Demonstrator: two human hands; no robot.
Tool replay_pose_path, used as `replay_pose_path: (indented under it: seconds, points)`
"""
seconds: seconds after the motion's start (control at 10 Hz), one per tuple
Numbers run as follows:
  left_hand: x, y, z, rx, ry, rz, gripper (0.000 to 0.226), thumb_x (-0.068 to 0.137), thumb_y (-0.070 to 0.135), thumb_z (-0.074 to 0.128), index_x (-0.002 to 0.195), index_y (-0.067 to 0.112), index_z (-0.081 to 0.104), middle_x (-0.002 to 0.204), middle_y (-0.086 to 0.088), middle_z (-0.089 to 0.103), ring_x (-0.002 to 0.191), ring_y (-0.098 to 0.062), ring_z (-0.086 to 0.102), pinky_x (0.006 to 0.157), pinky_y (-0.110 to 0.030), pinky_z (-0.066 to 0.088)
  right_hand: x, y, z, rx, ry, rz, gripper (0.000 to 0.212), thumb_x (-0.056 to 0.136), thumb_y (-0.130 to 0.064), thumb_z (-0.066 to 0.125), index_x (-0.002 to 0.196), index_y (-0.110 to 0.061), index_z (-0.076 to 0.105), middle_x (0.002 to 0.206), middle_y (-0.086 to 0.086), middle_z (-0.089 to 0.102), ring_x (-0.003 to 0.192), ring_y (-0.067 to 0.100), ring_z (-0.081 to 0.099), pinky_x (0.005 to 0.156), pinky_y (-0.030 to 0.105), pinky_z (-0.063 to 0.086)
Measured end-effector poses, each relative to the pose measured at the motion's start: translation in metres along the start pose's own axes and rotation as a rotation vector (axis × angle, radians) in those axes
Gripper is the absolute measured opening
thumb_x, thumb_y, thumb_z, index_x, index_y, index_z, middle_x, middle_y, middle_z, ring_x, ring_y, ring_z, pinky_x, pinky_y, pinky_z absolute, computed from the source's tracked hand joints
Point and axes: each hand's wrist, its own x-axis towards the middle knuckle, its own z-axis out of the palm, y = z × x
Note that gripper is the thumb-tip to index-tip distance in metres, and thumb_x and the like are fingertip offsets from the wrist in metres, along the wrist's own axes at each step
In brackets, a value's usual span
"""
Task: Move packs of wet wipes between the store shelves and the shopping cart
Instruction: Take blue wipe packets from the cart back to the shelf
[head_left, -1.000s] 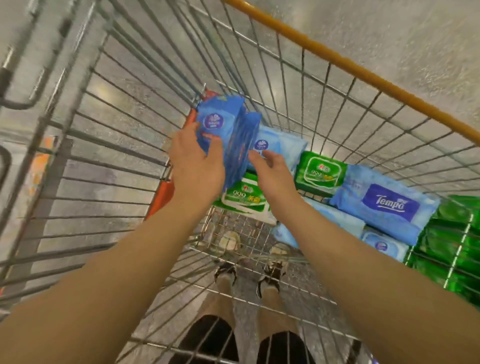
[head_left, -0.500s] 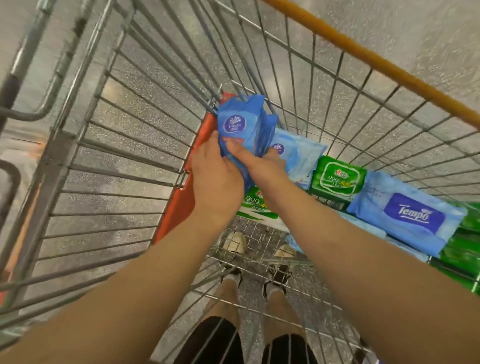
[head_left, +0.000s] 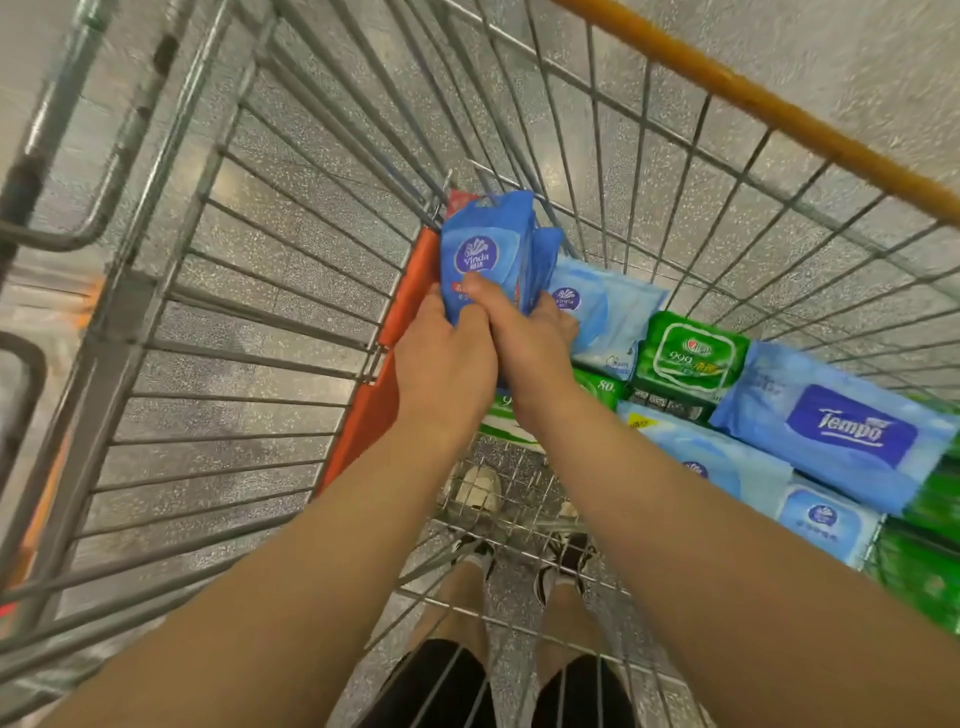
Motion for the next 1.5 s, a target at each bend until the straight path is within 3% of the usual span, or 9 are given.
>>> replay_pose_path:
  seconds: [0.2,0.3,0.4,0.6,0.7,0.9,1.1,1.2,1.5]
  points:
    - [0.004,0.014,0.004,-0.009,-0.034,-0.074,0.052,0.083,0.055,0.046,0.12,0.023,0.063,0.114,-0.003,0.068,0.103,-0.027,0.066,0.094,-0.046,0.053,0.008,-0.005,-0.012,0.298,-0.111,0.123,0.126,0.018,-0.073,0.091,0.126,-0.018,0.055,0.132,0.01,0.061,0.102,0.03,0.073,0.08,0.054,0.062]
    - [0.003,0.015,0.006,-0.037,-0.024,-0.07,0.07,0.071,0.065,0.037,0.119,0.021,0.061,0.115,-0.003,0.067,0.105,-0.028,0.065,0.094,-0.05,0.052,0.009,-0.004,-0.014,0.276,-0.174,0.079,0.095,0.035,-0.066,0.094,0.115,-0.021,0.07,0.121,0.006,0.071,0.098,0.025,0.075,0.086,0.048,0.062]
    - [0.006,0.007,0.009,-0.001,-0.046,-0.024,0.052,0.086,0.05,0.04,0.118,0.015,0.061,0.116,-0.006,0.066,0.102,-0.026,0.063,0.087,-0.04,0.054,0.013,0.001,-0.009,0.164,-0.088,0.028,0.113,0.022,-0.087,0.083,0.116,-0.026,0.066,0.124,0.004,0.066,0.112,0.026,0.068,0.095,0.046,0.057]
    - [0.001,0.008,0.0,-0.105,-0.061,-0.052,0.056,0.091,0.049,0.025,0.13,0.022,0.055,0.127,-0.008,0.063,0.116,-0.031,0.061,0.098,-0.052,0.051,-0.008,-0.008,-0.016,-0.173,-0.067,-0.184,0.126,0.039,-0.091,0.059,0.14,-0.017,0.049,0.143,0.005,0.036,0.141,0.024,0.031,0.12,0.043,0.029]
    - [0.018,-0.014,0.012,-0.325,-0.094,-0.117,0.047,0.086,0.06,0.042,0.114,0.031,0.067,0.114,0.004,0.072,0.105,-0.02,0.07,0.092,-0.048,0.055,0.001,-0.005,-0.017,0.0,-0.139,-0.085,0.119,0.031,-0.088,0.082,0.128,-0.024,0.056,0.127,0.003,0.064,0.119,0.026,0.064,0.101,0.048,0.054]
    - [0.02,0.002,0.012,-0.266,-0.138,-0.113,0.054,0.086,0.062,0.036,0.099,0.021,0.069,0.108,-0.009,0.074,0.099,-0.032,0.071,0.093,-0.052,0.055,0.002,-0.026,-0.039,0.414,-0.314,0.053,0.081,0.06,-0.014,0.09,0.126,-0.014,0.043,0.112,0.017,0.073,0.085,0.029,0.077,0.068,0.045,0.062]
    - [0.043,-0.007,0.017,-0.077,-0.243,-0.086,0.078,0.061,0.094,0.045,0.113,0.039,0.065,0.121,-0.002,0.066,0.11,-0.028,0.065,0.098,-0.053,0.049,0.003,-0.021,-0.054,0.543,-0.393,0.132,0.081,0.057,-0.026,0.086,0.131,-0.003,0.062,0.118,0.023,0.072,0.095,0.036,0.072,0.077,0.046,0.061]
    - [0.023,0.006,0.015,-0.283,-0.44,-0.178,0.058,0.079,0.073,0.058,0.122,0.035,0.064,0.113,-0.001,0.074,0.097,-0.025,0.073,0.09,-0.048,0.058,0.0,-0.015,-0.071,0.536,-0.477,0.136,0.037,0.082,-0.021,0.071,0.118,-0.01,0.07,0.108,0.017,0.074,0.09,0.031,0.072,0.085,0.042,0.059]
    - [0.002,0.0,0.023,-0.66,-0.573,-0.271,0.034,0.098,0.039,0.05,0.096,0.016,0.075,0.092,-0.008,0.078,0.075,-0.022,0.075,0.07,-0.033,0.062,-0.013,-0.012,-0.077,0.401,-0.498,0.086,0.037,0.091,-0.005,0.066,0.128,-0.007,0.065,0.094,0.011,0.078,0.075,0.023,0.075,0.066,0.034,0.062]
